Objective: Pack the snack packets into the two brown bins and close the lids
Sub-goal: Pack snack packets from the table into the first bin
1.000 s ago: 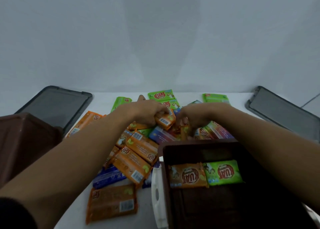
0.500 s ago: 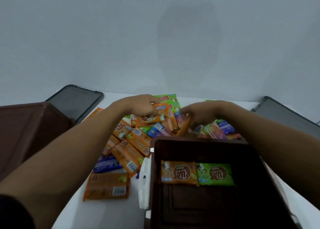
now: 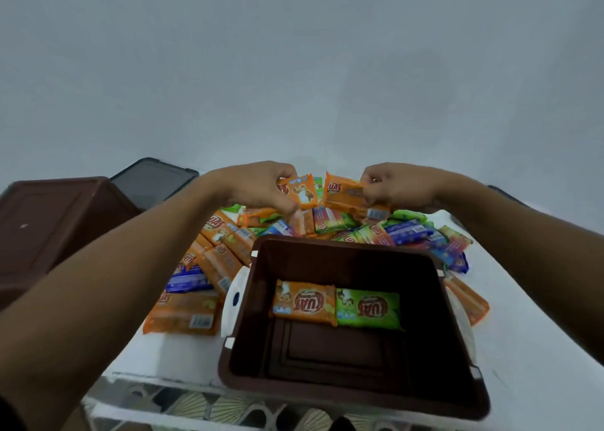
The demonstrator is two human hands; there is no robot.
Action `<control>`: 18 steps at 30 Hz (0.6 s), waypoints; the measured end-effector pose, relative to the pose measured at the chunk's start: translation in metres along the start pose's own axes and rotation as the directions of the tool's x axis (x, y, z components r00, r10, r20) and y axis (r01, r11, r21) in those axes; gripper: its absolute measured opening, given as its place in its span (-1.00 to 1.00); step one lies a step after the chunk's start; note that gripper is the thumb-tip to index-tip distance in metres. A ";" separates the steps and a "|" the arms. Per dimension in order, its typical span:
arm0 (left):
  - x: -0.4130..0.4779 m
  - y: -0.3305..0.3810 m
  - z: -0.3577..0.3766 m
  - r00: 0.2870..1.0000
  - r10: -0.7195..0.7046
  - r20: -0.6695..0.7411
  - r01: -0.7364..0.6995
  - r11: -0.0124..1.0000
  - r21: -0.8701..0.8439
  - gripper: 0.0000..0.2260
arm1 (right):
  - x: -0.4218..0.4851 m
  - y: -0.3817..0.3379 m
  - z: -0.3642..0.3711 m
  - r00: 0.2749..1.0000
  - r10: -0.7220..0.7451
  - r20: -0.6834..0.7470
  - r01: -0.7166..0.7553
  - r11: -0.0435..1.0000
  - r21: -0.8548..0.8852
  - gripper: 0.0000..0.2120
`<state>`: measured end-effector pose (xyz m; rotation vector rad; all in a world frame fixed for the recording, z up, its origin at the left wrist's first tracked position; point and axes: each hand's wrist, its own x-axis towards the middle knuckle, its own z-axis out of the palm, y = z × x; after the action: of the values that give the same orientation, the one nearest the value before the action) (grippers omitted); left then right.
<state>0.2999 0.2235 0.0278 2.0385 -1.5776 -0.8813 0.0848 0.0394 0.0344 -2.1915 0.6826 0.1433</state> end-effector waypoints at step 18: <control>-0.022 0.045 0.086 0.840 -0.171 0.515 -0.049 0.921 0.387 -0.69 | -0.097 0.033 0.066 0.907 0.056 0.417 0.080 0.950 -0.301 -0.36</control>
<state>0.2048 0.2366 0.0014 2.2374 -2.1392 -1.3558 -0.0063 0.1127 -0.0003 -2.3497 0.4180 0.7432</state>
